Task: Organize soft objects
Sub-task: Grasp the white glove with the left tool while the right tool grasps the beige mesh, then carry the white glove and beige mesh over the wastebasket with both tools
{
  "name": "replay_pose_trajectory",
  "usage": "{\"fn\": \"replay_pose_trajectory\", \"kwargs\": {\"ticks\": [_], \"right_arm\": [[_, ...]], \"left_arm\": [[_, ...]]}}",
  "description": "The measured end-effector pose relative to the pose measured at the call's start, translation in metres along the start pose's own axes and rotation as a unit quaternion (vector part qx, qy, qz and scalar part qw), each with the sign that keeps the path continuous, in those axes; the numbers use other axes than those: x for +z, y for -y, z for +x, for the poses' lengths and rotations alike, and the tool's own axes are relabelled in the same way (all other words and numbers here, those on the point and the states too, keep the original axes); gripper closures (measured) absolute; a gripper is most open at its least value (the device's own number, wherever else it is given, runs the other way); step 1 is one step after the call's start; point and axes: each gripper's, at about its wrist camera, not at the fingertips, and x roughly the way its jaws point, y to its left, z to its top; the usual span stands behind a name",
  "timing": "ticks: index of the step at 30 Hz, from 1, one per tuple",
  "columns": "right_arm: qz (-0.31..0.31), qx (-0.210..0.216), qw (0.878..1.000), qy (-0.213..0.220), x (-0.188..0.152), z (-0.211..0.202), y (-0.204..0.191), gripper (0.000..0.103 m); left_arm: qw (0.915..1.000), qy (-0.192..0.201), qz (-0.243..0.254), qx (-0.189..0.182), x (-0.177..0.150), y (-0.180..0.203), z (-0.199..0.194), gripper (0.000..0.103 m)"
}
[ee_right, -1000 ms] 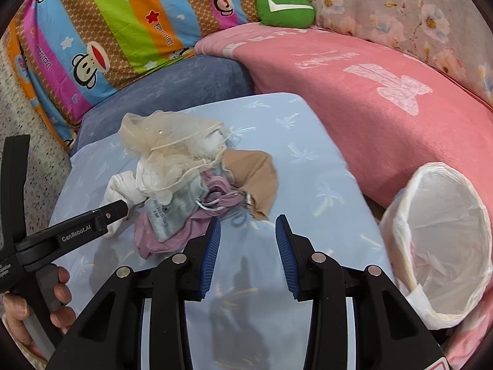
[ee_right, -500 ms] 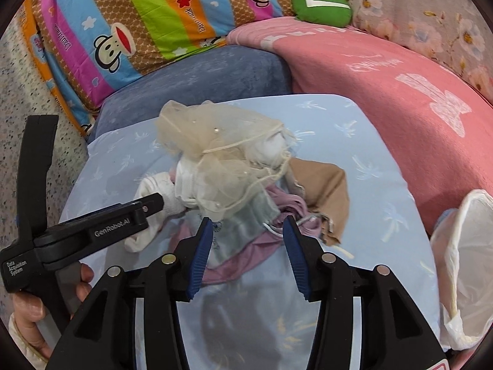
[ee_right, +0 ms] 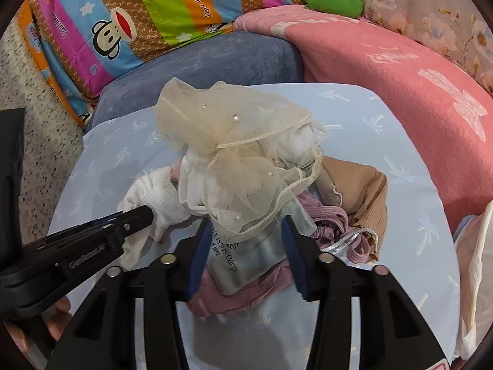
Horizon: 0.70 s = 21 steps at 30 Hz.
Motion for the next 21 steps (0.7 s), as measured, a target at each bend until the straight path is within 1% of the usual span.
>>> {"fn": "replay_pose_trajectory", "kwargs": {"ticks": [1,2,4,11,21], "right_arm": [[0.001,0.000,1.000,-0.003,0.000,0.001,0.000,0.088],[0.004,0.001,1.000,-0.004,0.000,0.000,0.001,0.097],[0.007,0.000,1.000,0.001,-0.001,-0.004,0.002,0.100],[0.023,0.002,0.999,0.030,-0.005,-0.038,0.014,0.102],[0.044,-0.002,0.995,0.088,-0.012,-0.115,0.037,0.102]], "left_arm": [[1.0000,0.001,0.000,0.000,0.000,0.000,-0.002,0.087],[1.0000,0.002,0.000,0.000,0.000,0.001,-0.003,0.088],[1.0000,0.006,0.003,0.000,0.000,0.003,-0.007,0.089],[0.9998,0.017,0.011,-0.008,-0.004,0.016,-0.021,0.089],[0.9977,0.033,0.051,-0.030,-0.023,0.059,-0.051,0.089]]}}
